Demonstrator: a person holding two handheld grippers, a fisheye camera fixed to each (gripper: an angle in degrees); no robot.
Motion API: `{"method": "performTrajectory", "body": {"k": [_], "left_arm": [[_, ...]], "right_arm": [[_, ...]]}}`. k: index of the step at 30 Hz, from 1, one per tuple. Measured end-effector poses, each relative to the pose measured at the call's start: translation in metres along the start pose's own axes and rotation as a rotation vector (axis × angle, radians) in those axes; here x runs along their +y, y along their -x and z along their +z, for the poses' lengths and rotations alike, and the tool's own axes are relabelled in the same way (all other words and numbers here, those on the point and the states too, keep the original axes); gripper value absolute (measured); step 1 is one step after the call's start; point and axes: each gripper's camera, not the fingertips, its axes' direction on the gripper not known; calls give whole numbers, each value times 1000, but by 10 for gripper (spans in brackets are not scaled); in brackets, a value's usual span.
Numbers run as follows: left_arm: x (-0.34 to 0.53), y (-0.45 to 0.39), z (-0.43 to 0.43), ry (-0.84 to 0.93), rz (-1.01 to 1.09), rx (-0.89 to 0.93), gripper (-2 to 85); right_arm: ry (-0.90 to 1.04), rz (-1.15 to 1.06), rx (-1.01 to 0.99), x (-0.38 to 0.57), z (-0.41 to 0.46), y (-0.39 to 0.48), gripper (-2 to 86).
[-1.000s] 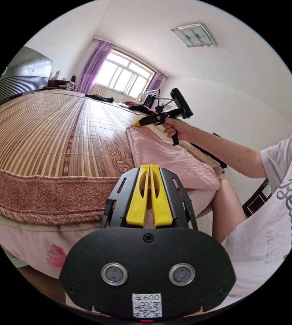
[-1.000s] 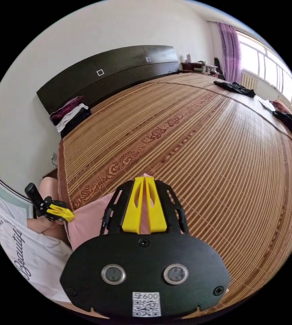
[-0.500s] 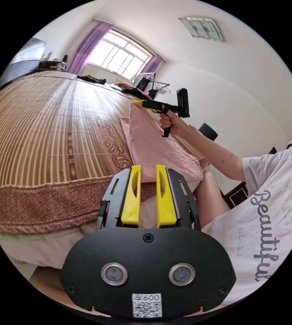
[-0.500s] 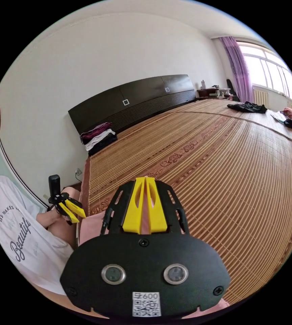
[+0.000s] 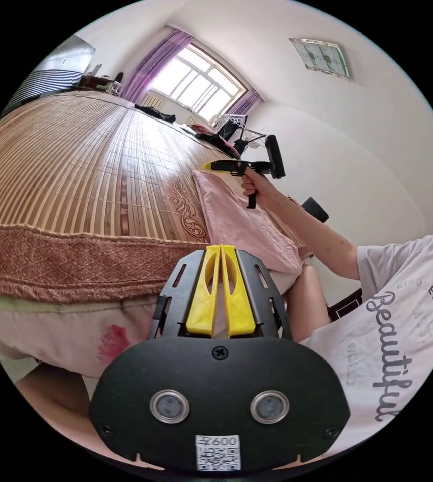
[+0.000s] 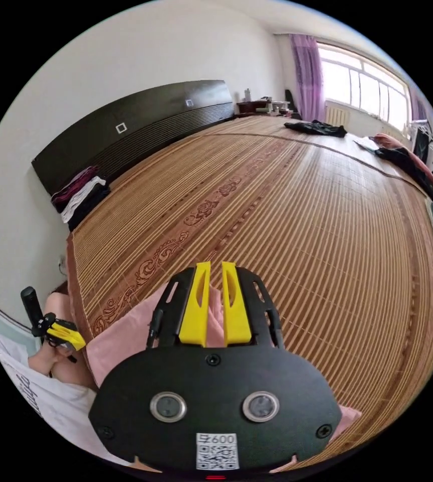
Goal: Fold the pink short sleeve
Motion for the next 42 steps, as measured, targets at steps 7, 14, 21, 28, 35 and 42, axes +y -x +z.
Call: {"method": "performTrajectory", "body": {"k": [7, 14, 21, 28, 35, 42], "left_arm": [[-30, -29, 28, -10, 131, -120, 0], [4, -87, 81, -88, 428, -469, 0], [41, -52, 126, -121, 370, -457, 1], [53, -39, 146, -122, 431, -450, 1], [75, -45, 174, -163, 488, -526, 1], [89, -102, 223, 14, 902, -803, 4]], "right_arm": [[-15, -66, -237, 144, -105, 76, -8], [-335, -194, 125, 313, -144, 167, -8], [-427, -6, 371, 398, -133, 135, -8], [-446, 46, 690, 492, -216, 51, -8], [-441, 112, 659, 519, -260, 44, -7], [-344, -194, 559, 537, -253, 60, 2]]}}
